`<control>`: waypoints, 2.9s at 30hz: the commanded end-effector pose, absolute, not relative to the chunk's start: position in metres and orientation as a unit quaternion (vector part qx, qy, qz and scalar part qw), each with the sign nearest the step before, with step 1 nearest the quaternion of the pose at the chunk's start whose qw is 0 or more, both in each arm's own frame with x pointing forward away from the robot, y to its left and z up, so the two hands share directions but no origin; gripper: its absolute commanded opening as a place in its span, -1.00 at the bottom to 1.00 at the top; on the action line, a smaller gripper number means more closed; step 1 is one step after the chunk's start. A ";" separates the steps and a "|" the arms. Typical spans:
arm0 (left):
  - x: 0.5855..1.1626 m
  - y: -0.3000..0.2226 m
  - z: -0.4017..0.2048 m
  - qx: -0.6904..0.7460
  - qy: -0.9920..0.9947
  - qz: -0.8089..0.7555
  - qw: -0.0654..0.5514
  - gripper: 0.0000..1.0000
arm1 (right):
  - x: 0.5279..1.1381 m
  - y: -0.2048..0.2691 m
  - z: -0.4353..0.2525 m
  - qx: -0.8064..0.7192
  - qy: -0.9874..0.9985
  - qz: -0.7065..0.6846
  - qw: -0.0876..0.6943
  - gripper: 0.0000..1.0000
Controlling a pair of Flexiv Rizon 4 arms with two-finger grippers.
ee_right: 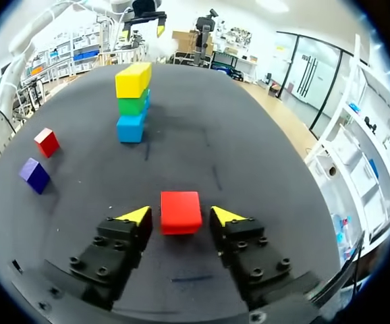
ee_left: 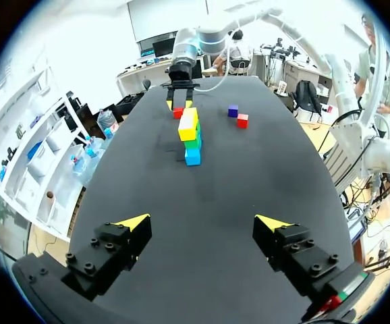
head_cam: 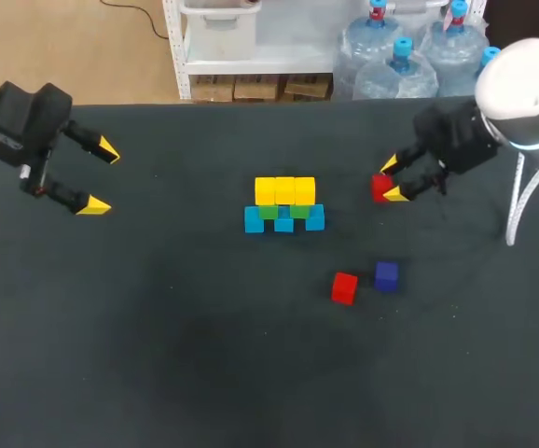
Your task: Place the blue cubes, place green cubes on the blue cubes, place the yellow cubes on the green cubes, then place the red cubes on the yellow cubes, and place purple cube on the red cubes.
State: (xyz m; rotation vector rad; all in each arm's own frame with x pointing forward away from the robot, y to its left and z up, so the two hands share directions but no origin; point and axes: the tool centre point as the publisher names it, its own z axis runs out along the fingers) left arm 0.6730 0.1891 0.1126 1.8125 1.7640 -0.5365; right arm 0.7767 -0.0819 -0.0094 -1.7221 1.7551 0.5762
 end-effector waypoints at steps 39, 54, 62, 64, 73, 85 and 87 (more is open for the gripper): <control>0.672 0.190 0.112 0.674 0.655 -0.199 0.278 1.00 | 0.745 -0.046 0.117 -0.648 0.661 0.180 0.332 -1.00; 0.672 0.190 0.112 0.674 0.655 -0.199 0.278 1.00 | 0.729 0.013 0.129 -0.656 0.650 0.199 0.328 -1.00; 0.672 0.190 0.112 0.674 0.655 -0.199 0.278 1.00 | 0.722 0.038 0.113 -0.655 0.651 0.217 0.317 -1.00; 0.672 0.190 0.112 0.674 0.655 -0.199 0.278 1.00 | 0.722 0.043 0.110 -0.655 0.650 0.221 0.315 -1.00; 0.672 0.190 0.112 0.674 0.655 -0.199 0.278 1.00 | 0.720 0.056 0.104 -0.650 0.653 0.231 0.312 -1.00; 0.672 0.190 0.112 0.674 0.655 -0.199 0.278 1.00 | 0.711 0.065 0.093 -0.649 0.656 0.241 0.302 -1.00; 0.672 0.190 0.112 0.674 0.655 -0.199 0.278 1.00 | 0.710 0.065 0.092 -0.649 0.657 0.241 0.300 -1.00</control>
